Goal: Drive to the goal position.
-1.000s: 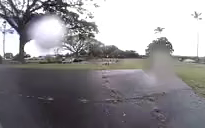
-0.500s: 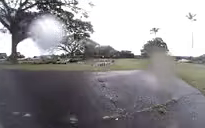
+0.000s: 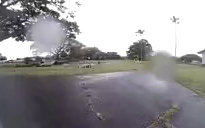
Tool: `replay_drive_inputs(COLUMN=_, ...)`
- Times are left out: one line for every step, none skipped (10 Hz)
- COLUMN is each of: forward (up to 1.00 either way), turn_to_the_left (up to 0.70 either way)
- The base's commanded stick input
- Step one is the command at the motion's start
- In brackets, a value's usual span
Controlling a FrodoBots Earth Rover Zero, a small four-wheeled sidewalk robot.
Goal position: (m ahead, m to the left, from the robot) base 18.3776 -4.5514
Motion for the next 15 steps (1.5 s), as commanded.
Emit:
replay_drive_inputs(forward=0.85, turn_to_the_left=-0.34)
replay_drive_inputs(forward=0.85, turn_to_the_left=-0.32)
replay_drive_inputs(forward=0.85, turn_to_the_left=-0.18)
replay_drive_inputs(forward=0.85, turn_to_the_left=0.00)
replay_drive_inputs(forward=0.85, turn_to_the_left=0.00)
replay_drive_inputs(forward=0.85, turn_to_the_left=0.00)
replay_drive_inputs(forward=0.85, turn_to_the_left=-0.19)
replay_drive_inputs(forward=0.85, turn_to_the_left=-0.34)
replay_drive_inputs(forward=0.85, turn_to_the_left=-0.34)
replay_drive_inputs(forward=0.85, turn_to_the_left=-0.34)
replay_drive_inputs(forward=0.85, turn_to_the_left=-0.34)
replay_drive_inputs(forward=0.85, turn_to_the_left=-0.34)
replay_drive_inputs(forward=0.85, turn_to_the_left=-0.34)
replay_drive_inputs(forward=0.85, turn_to_the_left=-0.33)
replay_drive_inputs(forward=0.85, turn_to_the_left=-0.24)
